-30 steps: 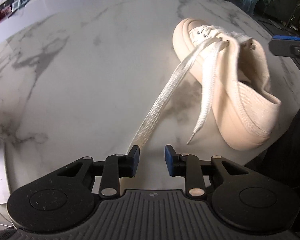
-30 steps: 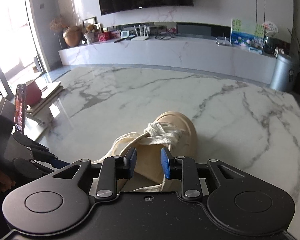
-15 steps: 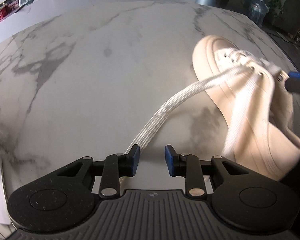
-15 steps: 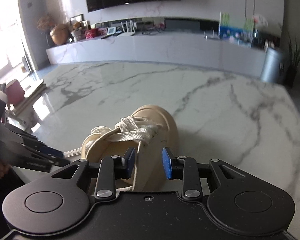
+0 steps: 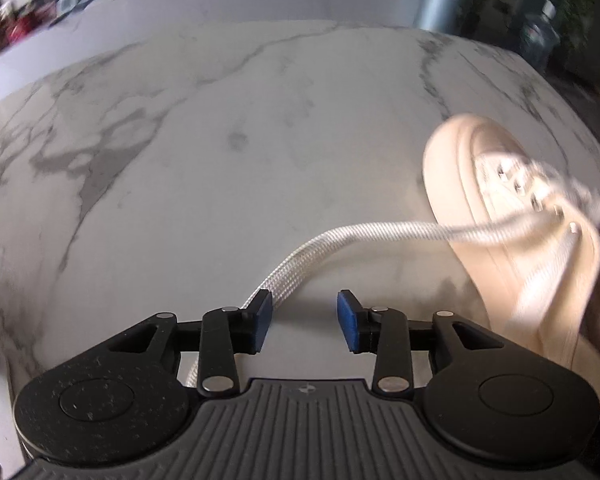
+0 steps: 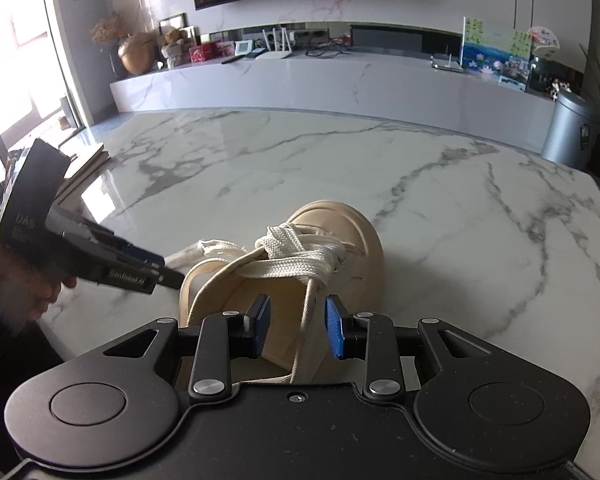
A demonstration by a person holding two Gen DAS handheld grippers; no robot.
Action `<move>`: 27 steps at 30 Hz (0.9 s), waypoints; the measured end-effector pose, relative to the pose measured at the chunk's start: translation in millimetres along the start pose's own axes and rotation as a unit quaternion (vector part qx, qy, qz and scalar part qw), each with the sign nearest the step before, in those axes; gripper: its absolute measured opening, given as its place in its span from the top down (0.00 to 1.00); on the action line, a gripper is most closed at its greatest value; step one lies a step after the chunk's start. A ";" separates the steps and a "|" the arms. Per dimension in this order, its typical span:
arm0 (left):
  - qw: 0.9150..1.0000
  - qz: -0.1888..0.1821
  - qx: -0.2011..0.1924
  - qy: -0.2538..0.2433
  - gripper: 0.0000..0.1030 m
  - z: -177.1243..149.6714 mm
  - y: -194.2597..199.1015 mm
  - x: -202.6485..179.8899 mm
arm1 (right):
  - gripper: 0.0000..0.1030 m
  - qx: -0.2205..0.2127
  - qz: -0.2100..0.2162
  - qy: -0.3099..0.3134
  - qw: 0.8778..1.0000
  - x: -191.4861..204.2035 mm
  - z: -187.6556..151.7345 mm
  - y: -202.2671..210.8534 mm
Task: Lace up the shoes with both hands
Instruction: 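Reach the left tool toward the loose lace end beside the shoe, then grasp the white lace end with the left tool and lift it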
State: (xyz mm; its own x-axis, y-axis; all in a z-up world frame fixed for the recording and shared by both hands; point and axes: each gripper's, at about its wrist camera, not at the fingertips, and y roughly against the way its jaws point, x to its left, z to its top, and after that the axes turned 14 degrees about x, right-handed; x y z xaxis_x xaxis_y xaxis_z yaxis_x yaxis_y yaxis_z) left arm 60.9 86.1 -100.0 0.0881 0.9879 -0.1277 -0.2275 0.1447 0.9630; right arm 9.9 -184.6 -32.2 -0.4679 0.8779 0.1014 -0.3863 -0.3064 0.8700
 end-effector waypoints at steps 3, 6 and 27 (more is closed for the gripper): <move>0.998 -0.051 0.005 0.047 0.61 1.9 1.5 12.2 | 0.72 0.000 -0.001 -0.002 1.000 -1.4 -0.2 0.1; 0.997 -0.054 0.005 0.058 0.61 2.3 5.3 15.5 | 0.72 -0.003 -0.001 -0.003 1.000 -2.2 1.0 0.7; 0.992 -0.016 0.017 0.125 0.61 -0.2 5.5 42.1 | 0.72 -0.016 -0.004 0.006 1.000 0.3 -0.5 5.6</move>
State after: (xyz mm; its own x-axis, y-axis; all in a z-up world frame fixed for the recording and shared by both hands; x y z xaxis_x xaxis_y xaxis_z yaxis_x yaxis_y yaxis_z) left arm 63.1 128.4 -100.1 -0.1491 0.9665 -0.2088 -0.1952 0.1783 0.9644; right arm 7.2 -186.2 -27.5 -0.4738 0.8761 0.0890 -0.4144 -0.3110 0.8553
